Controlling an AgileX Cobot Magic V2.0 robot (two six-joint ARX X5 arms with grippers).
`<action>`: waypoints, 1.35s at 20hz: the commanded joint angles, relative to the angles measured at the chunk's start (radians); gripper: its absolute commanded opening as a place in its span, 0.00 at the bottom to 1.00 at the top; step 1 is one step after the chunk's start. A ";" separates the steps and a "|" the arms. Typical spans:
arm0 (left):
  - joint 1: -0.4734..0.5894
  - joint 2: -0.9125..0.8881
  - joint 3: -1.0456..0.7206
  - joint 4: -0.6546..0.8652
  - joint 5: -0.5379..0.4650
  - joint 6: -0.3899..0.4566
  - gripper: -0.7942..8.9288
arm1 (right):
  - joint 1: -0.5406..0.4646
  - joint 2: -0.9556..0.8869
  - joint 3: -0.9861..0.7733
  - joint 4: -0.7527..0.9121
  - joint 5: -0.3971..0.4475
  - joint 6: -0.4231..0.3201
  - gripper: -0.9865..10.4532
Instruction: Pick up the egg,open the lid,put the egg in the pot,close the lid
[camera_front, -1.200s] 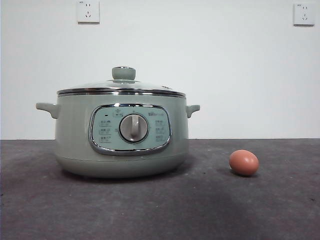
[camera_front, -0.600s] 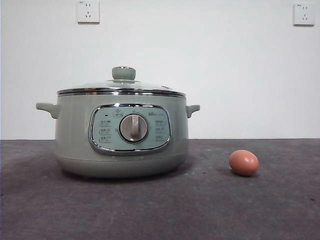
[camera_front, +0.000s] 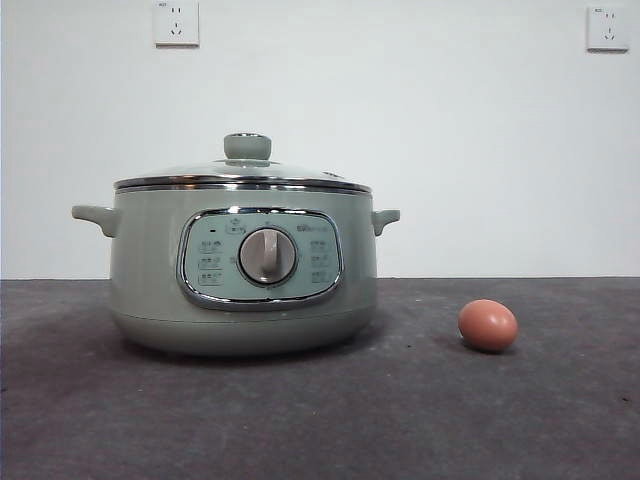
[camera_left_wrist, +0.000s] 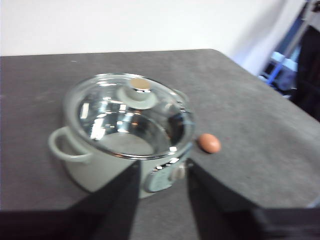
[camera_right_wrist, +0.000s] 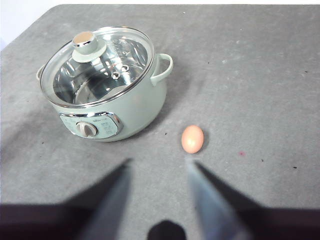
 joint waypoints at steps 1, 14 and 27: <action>-0.003 0.012 0.003 0.009 0.045 0.011 0.66 | 0.000 0.001 0.005 0.004 -0.004 -0.003 0.61; -0.010 0.252 0.143 0.064 0.043 0.031 0.66 | 0.000 0.066 0.005 0.003 -0.004 -0.003 0.61; -0.335 0.943 0.572 0.076 -0.293 0.188 0.66 | 0.000 0.181 0.005 0.003 -0.005 -0.004 0.61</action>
